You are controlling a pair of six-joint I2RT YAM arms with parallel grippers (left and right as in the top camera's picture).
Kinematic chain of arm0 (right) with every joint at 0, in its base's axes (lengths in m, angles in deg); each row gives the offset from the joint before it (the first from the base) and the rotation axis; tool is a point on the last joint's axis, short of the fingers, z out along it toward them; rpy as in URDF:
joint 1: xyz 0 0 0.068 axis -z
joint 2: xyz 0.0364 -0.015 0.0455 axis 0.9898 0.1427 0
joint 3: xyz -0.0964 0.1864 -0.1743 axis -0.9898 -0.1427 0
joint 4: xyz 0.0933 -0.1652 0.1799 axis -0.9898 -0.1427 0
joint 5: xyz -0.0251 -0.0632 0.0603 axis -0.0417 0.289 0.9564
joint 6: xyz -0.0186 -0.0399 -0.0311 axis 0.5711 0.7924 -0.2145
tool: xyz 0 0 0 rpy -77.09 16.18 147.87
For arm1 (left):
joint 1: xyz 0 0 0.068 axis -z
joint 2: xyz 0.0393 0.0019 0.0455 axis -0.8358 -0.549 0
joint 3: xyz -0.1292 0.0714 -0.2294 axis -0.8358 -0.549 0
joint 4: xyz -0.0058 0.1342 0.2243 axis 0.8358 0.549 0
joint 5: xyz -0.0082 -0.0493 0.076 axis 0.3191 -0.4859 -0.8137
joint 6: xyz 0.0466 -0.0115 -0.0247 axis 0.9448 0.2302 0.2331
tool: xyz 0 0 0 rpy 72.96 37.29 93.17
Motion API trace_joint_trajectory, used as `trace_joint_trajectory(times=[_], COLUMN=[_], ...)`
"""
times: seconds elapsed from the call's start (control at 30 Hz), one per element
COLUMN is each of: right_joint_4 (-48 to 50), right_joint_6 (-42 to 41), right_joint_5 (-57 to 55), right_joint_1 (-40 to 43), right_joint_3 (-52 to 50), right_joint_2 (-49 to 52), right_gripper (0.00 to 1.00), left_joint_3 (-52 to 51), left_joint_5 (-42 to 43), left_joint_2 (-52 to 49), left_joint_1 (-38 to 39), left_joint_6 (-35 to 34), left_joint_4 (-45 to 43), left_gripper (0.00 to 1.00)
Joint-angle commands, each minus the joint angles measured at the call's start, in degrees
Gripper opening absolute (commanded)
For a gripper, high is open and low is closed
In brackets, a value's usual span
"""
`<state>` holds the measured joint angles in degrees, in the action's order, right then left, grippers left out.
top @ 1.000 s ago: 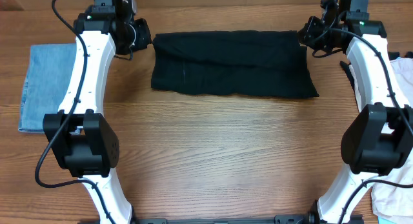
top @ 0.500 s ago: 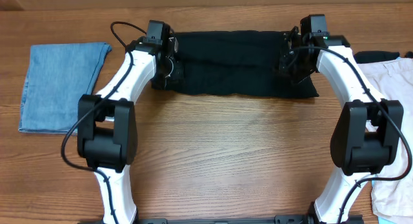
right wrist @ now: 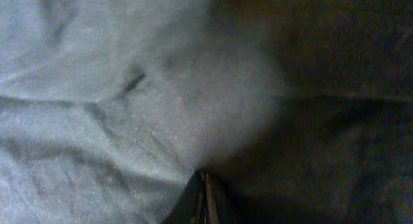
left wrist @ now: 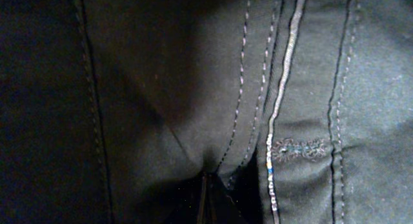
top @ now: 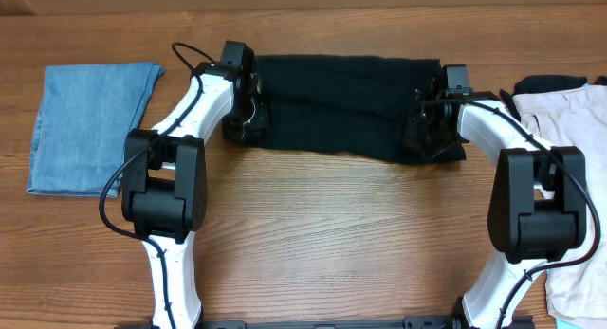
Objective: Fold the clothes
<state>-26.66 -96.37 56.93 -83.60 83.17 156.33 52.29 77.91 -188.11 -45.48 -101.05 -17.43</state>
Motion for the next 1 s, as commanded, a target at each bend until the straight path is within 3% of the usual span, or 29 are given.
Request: trace_joint_trajectory(times=[0.0, 0.17, 0.37, 0.53, 0.57, 0.6, 0.63, 0.67, 0.7, 0.77, 0.8, 0.87, 0.9, 0.97], right_joint_4=[-6.3, -13.2, -14.4, -21.6, -20.1, -18.3, -16.7, -12.7, -10.7, -9.7, -9.2, -6.0, -2.9, -0.9], right_joint_6=[-2.5, -2.5, -1.1, 8.3, 8.3, 8.3, 8.3, 8.3, 10.0, 16.1, 19.7, 22.2, 22.3, 23.5], right_joint_5=[-3.7, -3.9, 3.4, 6.0, 7.5, 8.7, 9.7, 12.0, 6.9, -2.1, -5.7, -11.6, -15.0, -14.4], right_joint_1=[0.3, 0.3, 0.2, -6.6, -8.3, -9.5, -10.2, -11.6, -14.3, -19.3, -22.0, -26.9, -28.7, -29.3], right_joint_3=[-2.1, -2.1, 4.9, 16.0, 16.2, 16.2, 16.2, 16.2, 16.2, 16.1, 16.1, 16.0, 16.0, 16.0], right_joint_2=[1.0, 0.9, -4.5, -8.3, -8.3, -8.3, -8.3, -8.3, -8.2, -8.1, -8.0, -7.1, -5.9, -3.5], right_gripper=[0.04, 0.04, 0.04, 0.04, 0.17, 0.17, 0.17, 0.04, 0.04, 0.04, 0.04, 0.04, 0.04, 0.04], left_joint_3=[-1.9, -1.9, -1.9, -1.9, -1.9, -1.9, -1.9, -1.9, -1.9, -1.9, -1.9, -1.9, -1.9, -1.9], left_joint_5=[-1.4, -1.7, -4.9, -12.2, -12.2, -12.2, -12.2, -12.2, -12.2, -12.5, -12.6, -12.6, -12.6, -12.6], left_joint_2=[-3.5, -2.1, 17.4, 30.2, 30.8, 30.8, 30.7, 30.6, 30.6, 30.6, 30.6, 30.6, 30.6, 30.6], left_joint_1=[0.0, 0.1, 0.0, -0.1, -0.7, -1.6, -2.7, -4.2, -6.1, -8.4, -9.5, -10.5, -10.6, -10.5], left_joint_6=[-2.1, -1.8, -3.2, -6.8, -6.8, -6.8, -6.8, -6.8, -6.4, -5.9, -5.9, -5.9, -5.9, -5.9], left_joint_4=[6.7, 14.6, 13.6, 11.9, 11.3, 10.9, 10.7, 10.6, 10.6, 10.5, 10.6, 11.3, 11.7, 11.7], left_gripper=[0.04, 0.04, 0.04, 0.05, 0.09, 0.11, 0.15, 0.29, 0.36, 0.41, 0.54, 0.71, 1.00, 1.00])
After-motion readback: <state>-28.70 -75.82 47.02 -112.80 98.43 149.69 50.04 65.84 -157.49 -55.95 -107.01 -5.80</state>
